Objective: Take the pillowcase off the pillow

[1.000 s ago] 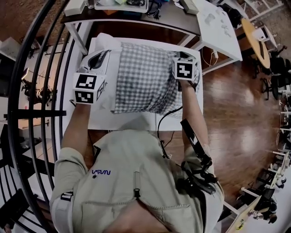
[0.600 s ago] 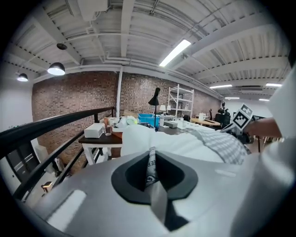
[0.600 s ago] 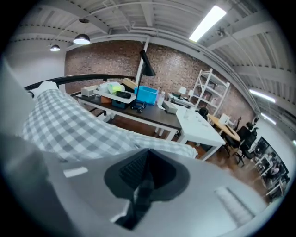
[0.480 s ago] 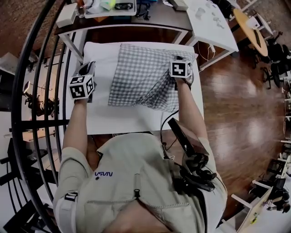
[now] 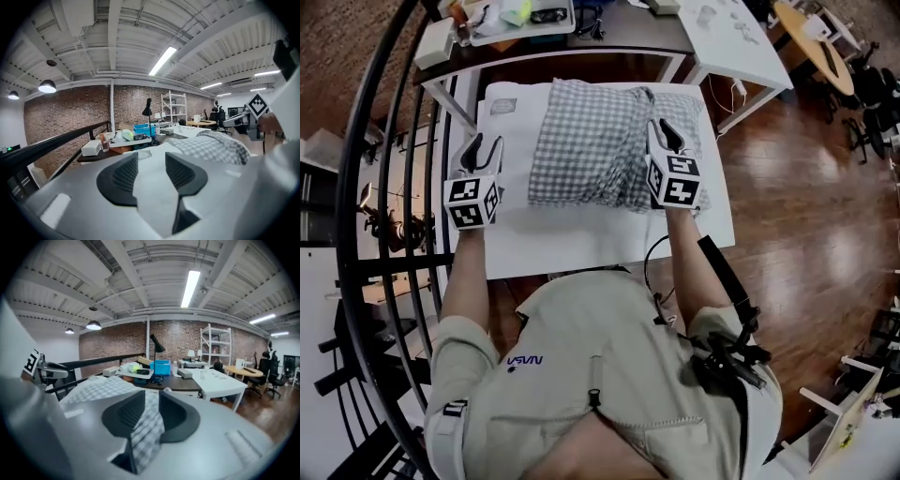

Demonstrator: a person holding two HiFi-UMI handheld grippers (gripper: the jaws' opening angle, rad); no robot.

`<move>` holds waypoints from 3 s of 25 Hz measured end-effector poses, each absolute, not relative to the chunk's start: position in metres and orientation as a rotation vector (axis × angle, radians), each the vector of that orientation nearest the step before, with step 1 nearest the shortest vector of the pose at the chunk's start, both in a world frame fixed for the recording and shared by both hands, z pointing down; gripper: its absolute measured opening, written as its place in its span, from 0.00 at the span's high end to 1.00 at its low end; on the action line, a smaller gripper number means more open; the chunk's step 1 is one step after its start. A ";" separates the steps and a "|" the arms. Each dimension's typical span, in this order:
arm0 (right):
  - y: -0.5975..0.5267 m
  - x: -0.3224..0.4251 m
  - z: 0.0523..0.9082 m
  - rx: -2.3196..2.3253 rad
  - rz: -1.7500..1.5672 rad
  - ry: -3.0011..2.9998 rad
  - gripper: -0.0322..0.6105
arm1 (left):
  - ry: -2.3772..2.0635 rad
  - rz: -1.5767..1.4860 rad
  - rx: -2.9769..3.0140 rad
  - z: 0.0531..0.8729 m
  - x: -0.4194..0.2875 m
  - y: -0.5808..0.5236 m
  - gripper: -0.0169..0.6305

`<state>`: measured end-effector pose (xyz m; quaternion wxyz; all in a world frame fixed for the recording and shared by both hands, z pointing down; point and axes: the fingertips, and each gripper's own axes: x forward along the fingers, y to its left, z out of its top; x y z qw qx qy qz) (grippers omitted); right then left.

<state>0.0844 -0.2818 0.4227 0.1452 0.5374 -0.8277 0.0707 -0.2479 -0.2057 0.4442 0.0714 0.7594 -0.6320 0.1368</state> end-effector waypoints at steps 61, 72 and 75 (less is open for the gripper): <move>-0.188 0.214 0.576 1.685 0.299 -1.763 0.90 | -1.694 0.455 2.157 0.555 -0.235 -0.095 0.96; -0.154 0.207 0.537 1.565 0.462 -2.030 0.66 | -1.624 0.472 2.334 0.496 -0.172 -0.071 0.84; -0.168 0.189 0.488 1.564 0.375 -2.152 0.66 | -1.686 0.428 2.394 0.457 -0.174 -0.103 0.74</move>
